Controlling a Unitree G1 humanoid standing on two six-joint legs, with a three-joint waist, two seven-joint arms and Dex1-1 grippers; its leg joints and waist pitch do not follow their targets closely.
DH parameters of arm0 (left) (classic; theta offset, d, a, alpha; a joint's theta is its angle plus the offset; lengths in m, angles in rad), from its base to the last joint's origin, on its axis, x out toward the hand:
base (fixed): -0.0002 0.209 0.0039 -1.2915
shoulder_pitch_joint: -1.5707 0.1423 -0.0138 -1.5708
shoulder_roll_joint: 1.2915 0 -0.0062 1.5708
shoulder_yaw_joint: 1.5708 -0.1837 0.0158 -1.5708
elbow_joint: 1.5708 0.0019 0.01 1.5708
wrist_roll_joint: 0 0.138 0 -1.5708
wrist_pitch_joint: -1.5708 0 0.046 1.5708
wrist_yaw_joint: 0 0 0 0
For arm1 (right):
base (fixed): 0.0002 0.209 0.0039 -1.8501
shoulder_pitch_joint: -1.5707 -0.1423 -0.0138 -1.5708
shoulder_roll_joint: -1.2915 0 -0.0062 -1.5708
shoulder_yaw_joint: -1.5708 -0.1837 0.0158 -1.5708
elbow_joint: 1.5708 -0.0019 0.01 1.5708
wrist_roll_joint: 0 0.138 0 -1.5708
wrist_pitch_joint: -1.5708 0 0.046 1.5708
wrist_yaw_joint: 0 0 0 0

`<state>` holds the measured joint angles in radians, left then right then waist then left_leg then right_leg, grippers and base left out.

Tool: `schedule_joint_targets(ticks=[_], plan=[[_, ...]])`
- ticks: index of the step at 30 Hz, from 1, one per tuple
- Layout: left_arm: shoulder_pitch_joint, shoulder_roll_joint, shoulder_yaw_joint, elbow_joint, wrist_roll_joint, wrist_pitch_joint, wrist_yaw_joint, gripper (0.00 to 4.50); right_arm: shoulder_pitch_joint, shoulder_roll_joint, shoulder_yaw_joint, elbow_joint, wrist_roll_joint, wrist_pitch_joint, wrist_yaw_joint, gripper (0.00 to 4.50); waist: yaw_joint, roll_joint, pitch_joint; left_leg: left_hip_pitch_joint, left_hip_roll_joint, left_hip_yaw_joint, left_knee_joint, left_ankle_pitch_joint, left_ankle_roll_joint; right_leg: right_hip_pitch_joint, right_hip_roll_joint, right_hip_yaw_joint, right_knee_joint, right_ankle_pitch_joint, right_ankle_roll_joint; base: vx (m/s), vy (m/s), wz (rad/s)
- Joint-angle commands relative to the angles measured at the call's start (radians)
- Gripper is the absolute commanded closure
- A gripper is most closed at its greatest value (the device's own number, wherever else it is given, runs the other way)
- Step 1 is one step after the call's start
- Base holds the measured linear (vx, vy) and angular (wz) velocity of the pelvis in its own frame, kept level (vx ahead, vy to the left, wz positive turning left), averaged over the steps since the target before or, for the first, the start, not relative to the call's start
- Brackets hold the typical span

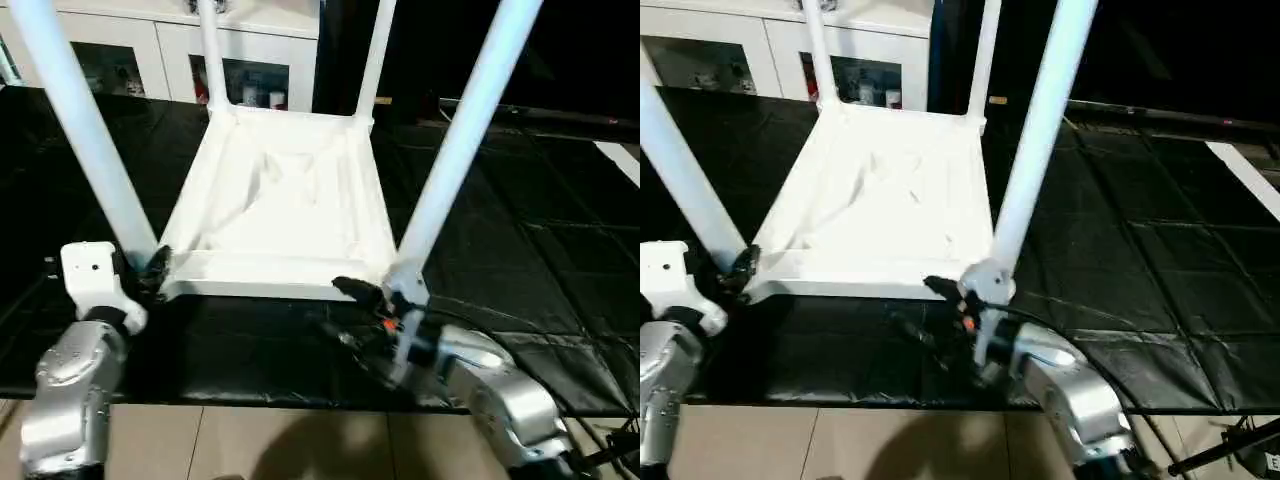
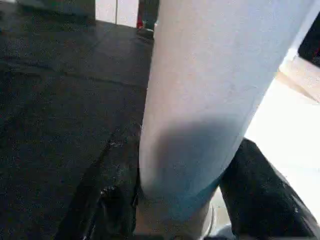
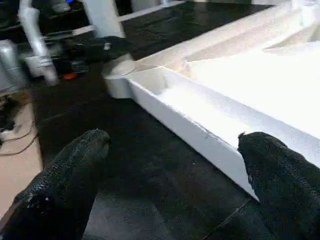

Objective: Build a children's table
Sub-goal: Flip table

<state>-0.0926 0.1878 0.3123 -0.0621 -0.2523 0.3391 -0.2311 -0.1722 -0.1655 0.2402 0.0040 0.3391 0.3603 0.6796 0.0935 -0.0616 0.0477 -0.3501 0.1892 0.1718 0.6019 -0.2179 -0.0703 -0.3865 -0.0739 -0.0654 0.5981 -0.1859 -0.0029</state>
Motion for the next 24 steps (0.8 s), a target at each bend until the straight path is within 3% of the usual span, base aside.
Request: schedule_joint_targets(ticks=[1,2,3,4,5,6,7,13,18,22,24], plan=[[-0.017,-0.061,-0.032,-0.04,-0.164,0.042,-0.014,2.43,-0.018,0.002,-0.009,0.01,-0.016,0.006,-0.031,0.0,-0.001,0.015,-0.052,0.005,0.047,-0.014,-0.086,-0.143,-0.015,0.037,-0.068,0.052,-0.05,-0.1,-0.192,0.0,0.0,0.0],[-0.02,-0.083,-0.035,-0.056,-0.177,0.056,-0.006,2.43,-0.023,0.015,-0.012,0.019,-0.013,0.007,-0.043,0.0,-0.004,0.001,-0.052,0.003,0.047,-0.012,-0.085,-0.133,-0.01,0.039,-0.067,0.053,-0.05,-0.095,-0.192,0.0,0.0,0.0],[-0.02,-0.107,-0.041,-0.075,-0.191,0.071,0.006,2.43,-0.03,0.028,-0.012,0.032,-0.017,0.009,-0.059,0.0,0.0,0.01,-0.051,0.003,0.047,-0.011,-0.085,-0.117,-0.006,0.037,-0.069,0.053,-0.048,-0.091,-0.196,0.0,0.0,0.0],[-0.02,-0.123,-0.043,-0.088,-0.2,0.08,0.014,2.43,-0.036,0.036,-0.012,0.042,-0.02,0.01,-0.069,0.0,0.0,0.012,-0.05,0.003,0.048,-0.011,-0.084,-0.114,-0.008,0.036,-0.07,0.053,-0.048,-0.094,-0.199,0.0,0.0,0.0],[-0.02,-0.123,-0.043,-0.088,-0.2,0.08,0.014,2.43,-0.036,0.036,-0.012,0.042,-0.02,0.01,-0.069,0.0,0.002,0.009,-0.05,0.003,0.046,-0.009,-0.083,-0.114,-0.005,0.036,-0.068,0.053,-0.05,-0.099,-0.196,0.0,0.0,0.0],[-0.013,-0.149,-0.056,-0.118,-0.205,0.098,0.03,2.43,-0.055,0.065,-0.022,0.079,-0.028,0.018,-0.114,0.0,0.003,-0.001,-0.05,0.002,0.045,-0.007,-0.082,-0.108,-0.002,0.036,-0.068,0.054,-0.051,-0.101,-0.192,0.0,0.0,0.0],[-0.013,-0.149,-0.056,-0.118,-0.205,0.098,0.03,2.43,-0.055,0.065,-0.022,0.079,-0.028,0.018,-0.114,0.0,0.005,0.005,-0.051,0.002,0.045,-0.009,-0.083,-0.094,-0.002,0.036,-0.067,0.053,-0.049,-0.097,-0.188,0.0,0.0,0.0],[-0.011,-0.19,-0.077,-0.163,-0.192,0.135,0.053,2.43,-0.081,0.14,-0.086,0.128,0.023,0.038,-0.175,0.0,0.002,0.002,-0.053,0.001,0.044,-0.01,-0.083,-0.092,-0.01,0.039,-0.064,0.052,-0.046,-0.08,-0.159,0.0,0.0,0.0],[-0.018,-0.207,-0.083,-0.176,-0.194,0.151,0.073,2.43,-0.1,0.183,-0.132,0.165,0.061,0.049,-0.219,0.0,0.002,0.0,-0.058,-0.002,0.041,-0.009,-0.076,-0.042,0.001,0.039,-0.062,0.052,-0.038,-0.008,-0.164,0.0,0.0,0.0],[-0.023,-0.222,-0.092,-0.182,-0.2,0.163,0.087,2.43,-0.152,0.27,-0.227,0.258,0.107,-0.006,-0.311,0.0,-0.003,0.003,-0.053,-0.005,0.04,-0.006,-0.079,-0.084,0.003,0.034,-0.065,0.055,-0.043,-0.069,-0.166,0.0,0.0,0.0],[-0.025,-0.224,-0.093,-0.183,-0.2,0.167,0.09,2.43,-0.171,0.294,-0.26,0.28,0.128,-0.023,-0.327,0.0,-0.005,0.006,-0.051,0.001,0.042,-0.005,-0.081,-0.124,-0.013,0.028,-0.062,0.053,-0.049,-0.121,-0.15,0.0,0.0,0.0]])
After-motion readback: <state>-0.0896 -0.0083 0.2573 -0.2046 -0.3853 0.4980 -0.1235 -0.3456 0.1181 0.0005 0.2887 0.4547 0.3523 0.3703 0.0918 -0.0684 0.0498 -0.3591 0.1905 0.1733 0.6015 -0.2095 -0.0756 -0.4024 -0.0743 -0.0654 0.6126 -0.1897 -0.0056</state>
